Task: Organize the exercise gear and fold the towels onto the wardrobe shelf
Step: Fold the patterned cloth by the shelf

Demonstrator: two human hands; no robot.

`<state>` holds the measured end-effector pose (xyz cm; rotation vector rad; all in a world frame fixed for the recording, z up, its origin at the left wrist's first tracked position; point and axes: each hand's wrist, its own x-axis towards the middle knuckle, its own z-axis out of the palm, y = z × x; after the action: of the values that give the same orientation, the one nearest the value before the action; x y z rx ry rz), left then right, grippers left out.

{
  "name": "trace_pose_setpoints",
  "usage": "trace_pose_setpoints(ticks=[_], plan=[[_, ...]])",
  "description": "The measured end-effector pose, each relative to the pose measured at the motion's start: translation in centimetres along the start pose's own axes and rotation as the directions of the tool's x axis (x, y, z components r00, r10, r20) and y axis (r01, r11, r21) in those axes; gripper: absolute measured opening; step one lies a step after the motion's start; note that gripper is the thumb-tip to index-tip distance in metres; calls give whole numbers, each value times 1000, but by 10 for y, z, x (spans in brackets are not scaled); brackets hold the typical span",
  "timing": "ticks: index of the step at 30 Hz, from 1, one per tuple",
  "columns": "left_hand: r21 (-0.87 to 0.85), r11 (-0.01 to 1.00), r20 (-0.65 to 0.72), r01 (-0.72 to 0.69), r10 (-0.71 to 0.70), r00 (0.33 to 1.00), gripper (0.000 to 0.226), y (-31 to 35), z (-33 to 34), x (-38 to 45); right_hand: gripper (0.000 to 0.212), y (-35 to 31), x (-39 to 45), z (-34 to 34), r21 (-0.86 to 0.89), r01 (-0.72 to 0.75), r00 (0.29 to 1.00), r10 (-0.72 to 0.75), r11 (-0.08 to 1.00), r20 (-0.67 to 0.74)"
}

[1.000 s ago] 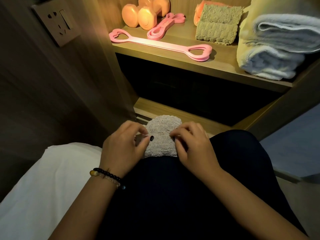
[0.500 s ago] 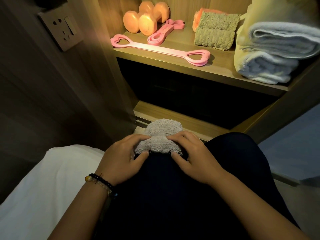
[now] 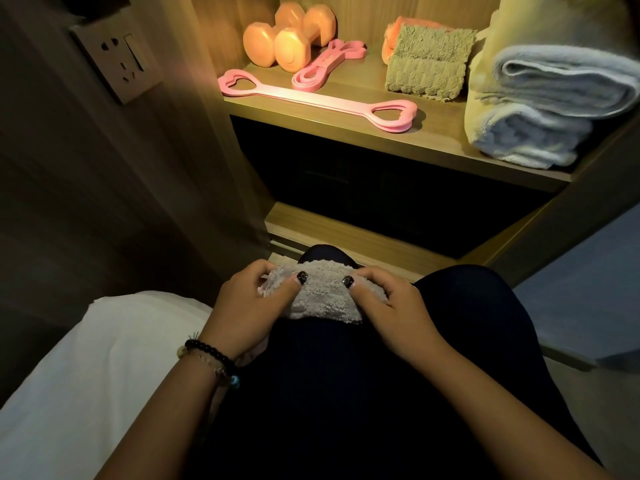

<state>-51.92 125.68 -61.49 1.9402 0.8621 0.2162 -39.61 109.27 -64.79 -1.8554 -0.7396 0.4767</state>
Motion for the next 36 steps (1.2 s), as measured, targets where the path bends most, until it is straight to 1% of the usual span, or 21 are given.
trace_pose_setpoints(ticks=[1, 2, 3, 4, 5, 6, 8, 12, 14, 16, 18, 19, 21, 23, 24, 25, 27, 29, 32, 34, 36], plan=[[27, 999, -5, 30, -30, 1000, 20, 1, 1, 3, 13, 0, 0, 0, -98, 74, 996, -79, 992, -49], [52, 997, -8, 60, -59, 998, 22, 3, 2, 6, 16, 0, -1, 0, -203, 183, 976, -203, 962, -79], [72, 994, -10, 86, -85, 996, 23, 4, 3, 9, 19, 1, -1, -1, -285, 294, 944, -324, 912, -66], [87, 990, -8, 109, -109, 994, 25, 5, 3, 12, 22, 1, -3, -1, -333, 377, 913, -407, 864, -23], [99, 987, -6, 126, -126, 992, 26, 5, 4, 15, 25, 2, -4, -1, -351, 417, 900, -435, 839, 29], [108, 984, -6, 140, -141, 990, 27, 5, 4, 16, 28, 2, -5, -2, -353, 420, 903, -422, 836, 76], [110, 981, -22, 158, -157, 987, 31, 5, 4, 18, 38, 3, -5, -2, -349, 376, 927, -353, 859, 131], [57, 974, -99, 221, -215, 972, 41, 4, 4, 16, 44, 0, 2, -1, -396, 321, 946, -278, 860, 164], [-33, 970, -144, 240, -242, 960, 48, 3, 3, 12, 42, -3, 7, 0, -423, 294, 955, -249, 857, 160], [-166, 955, -135, 245, -268, 954, 50, 5, 0, 6, 37, -4, 10, 3, -430, 259, 965, -216, 865, 147], [-280, 922, -37, 269, -290, 956, 49, 7, -1, 4, 35, -6, 14, 5, -412, 221, 975, -186, 884, 124], [-305, 909, 21, 283, -291, 957, 45, 9, 0, 3, 34, -6, 15, 6, -386, 201, 979, -174, 900, 104], [-354, 886, 104, 298, -280, 954, 35, 15, 4, 4, 31, -7, 18, 8, -280, 153, 988, -150, 948, 32], [-468, 829, 172, 307, -255, 951, 30, 22, 9, 6, 28, -8, 20, 10, -155, 113, 992, -121, 982, -43], [-516, 798, 199, 311, -242, 950, 29, 27, 12, 7, 27, -8, 20, 11, -104, 109, 992, -115, 989, -58], [-529, 792, 219, 304, -218, 951, 28, 29, 13, 10, 27, -9, 20, 11, -59, 118, 991, -121, 991, -55], [-506, 819, 242, 271, -167, 956, 31, 34, 15, 15, 28, -11, 21, 7, 11, 163, 986, -163, 987, -25], [-504, 833, 262, 228, -104, 959, 36, 36, 16, 21, 23, -14, 24, -3, 62, 210, 978, -210, 976, 3], [-570, 807, 257, 154, -3, 966, 44, 46, 22, 30, 23, -19, 32, -21, 124, 220, 974, -225, 968, 25], [-593, 800, 234, 94, 59, 970, 36, 55, 27, 38, 23, -23, 40, -33, 166, 193, 978, -204, 967, 52], [-601, 798, 188, 46, 84, 979, 29, 61, 32, 50, 23, -26, 49, -44, 189, 171, 981, -185, 967, 59]])
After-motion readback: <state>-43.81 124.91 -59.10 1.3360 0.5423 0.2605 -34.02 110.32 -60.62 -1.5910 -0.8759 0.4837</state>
